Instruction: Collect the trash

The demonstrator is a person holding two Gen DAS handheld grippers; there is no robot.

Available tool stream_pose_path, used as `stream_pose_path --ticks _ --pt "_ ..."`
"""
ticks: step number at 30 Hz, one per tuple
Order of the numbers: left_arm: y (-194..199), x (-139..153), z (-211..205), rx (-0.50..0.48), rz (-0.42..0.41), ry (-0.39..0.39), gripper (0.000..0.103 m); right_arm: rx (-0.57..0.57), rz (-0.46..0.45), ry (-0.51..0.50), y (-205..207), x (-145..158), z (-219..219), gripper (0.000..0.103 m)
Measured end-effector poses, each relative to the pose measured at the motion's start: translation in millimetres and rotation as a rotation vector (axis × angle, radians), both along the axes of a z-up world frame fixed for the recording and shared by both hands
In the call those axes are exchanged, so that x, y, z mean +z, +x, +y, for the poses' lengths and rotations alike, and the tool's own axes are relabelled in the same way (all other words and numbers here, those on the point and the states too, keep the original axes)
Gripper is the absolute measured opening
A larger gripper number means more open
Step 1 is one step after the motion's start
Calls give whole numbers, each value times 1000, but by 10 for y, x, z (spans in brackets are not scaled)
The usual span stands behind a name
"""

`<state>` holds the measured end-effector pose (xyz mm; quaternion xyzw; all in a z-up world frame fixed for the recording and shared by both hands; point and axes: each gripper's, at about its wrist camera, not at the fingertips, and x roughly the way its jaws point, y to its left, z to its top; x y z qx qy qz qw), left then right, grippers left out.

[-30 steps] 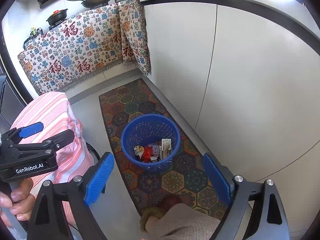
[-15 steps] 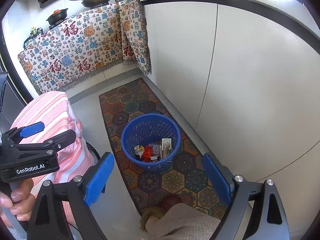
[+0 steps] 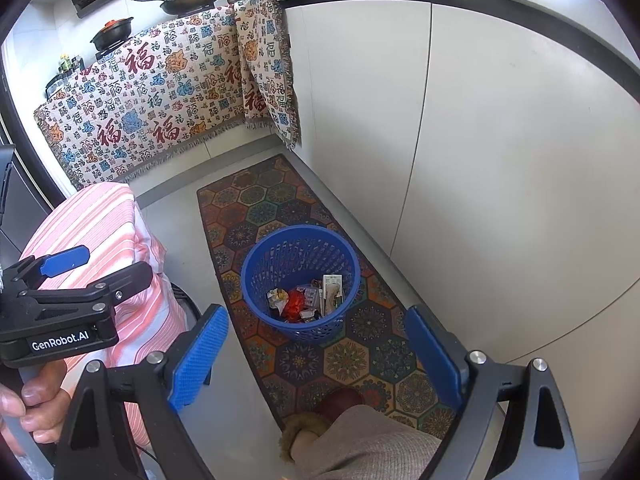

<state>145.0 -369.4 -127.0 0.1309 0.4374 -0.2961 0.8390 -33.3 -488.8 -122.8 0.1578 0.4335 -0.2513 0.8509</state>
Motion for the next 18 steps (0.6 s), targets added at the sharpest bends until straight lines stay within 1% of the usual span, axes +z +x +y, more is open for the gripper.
stream_pose_path --ticks 10,13,18 --pt "-4 -26 -19 -19 12 3 102 -4 4 8 13 -33 -25 92" --pt "-10 -32 -12 -29 22 -12 102 -7 6 6 6 -53 -26 92" --pt "-70 -10 14 -36 -10 -24 102 -15 13 3 -4 -72 -34 92"
